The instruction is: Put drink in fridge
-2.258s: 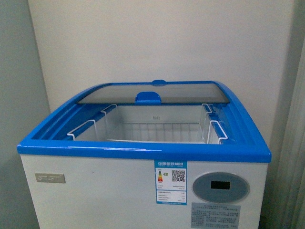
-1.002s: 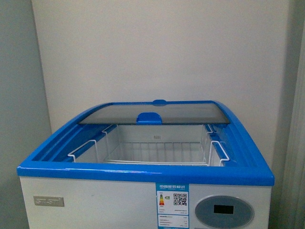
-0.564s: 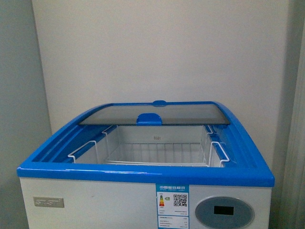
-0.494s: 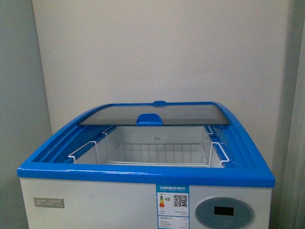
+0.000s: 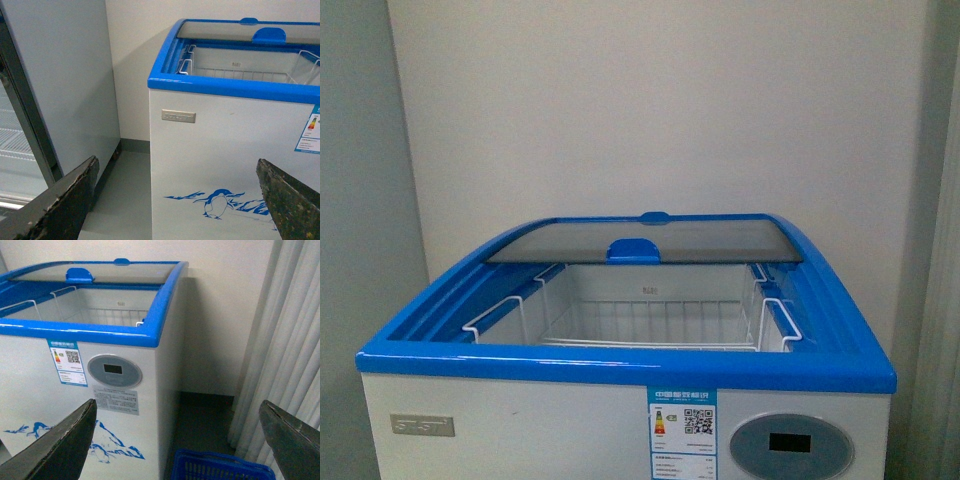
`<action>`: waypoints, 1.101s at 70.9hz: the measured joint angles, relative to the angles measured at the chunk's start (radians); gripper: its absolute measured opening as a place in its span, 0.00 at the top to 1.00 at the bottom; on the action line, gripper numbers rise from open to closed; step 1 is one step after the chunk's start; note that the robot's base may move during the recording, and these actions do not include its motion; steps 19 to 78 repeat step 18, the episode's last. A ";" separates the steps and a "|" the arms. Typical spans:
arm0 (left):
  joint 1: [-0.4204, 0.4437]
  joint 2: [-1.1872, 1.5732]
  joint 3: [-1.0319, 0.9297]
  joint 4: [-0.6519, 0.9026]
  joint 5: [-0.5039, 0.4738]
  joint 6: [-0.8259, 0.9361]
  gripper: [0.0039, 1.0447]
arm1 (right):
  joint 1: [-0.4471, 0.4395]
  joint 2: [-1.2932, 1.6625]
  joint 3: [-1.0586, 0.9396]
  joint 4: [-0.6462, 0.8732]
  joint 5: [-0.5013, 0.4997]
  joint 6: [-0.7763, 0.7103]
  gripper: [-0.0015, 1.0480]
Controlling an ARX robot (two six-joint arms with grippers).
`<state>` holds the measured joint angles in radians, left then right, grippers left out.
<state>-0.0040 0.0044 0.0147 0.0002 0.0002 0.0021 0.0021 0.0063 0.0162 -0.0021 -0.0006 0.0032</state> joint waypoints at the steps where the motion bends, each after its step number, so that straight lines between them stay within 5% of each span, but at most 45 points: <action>1: 0.000 0.000 0.000 0.000 0.000 0.000 0.08 | 0.000 0.000 0.000 0.000 0.000 0.000 0.08; 78: 0.000 0.000 0.000 0.000 0.000 0.000 0.08 | 0.000 0.000 0.000 0.000 0.000 0.000 0.07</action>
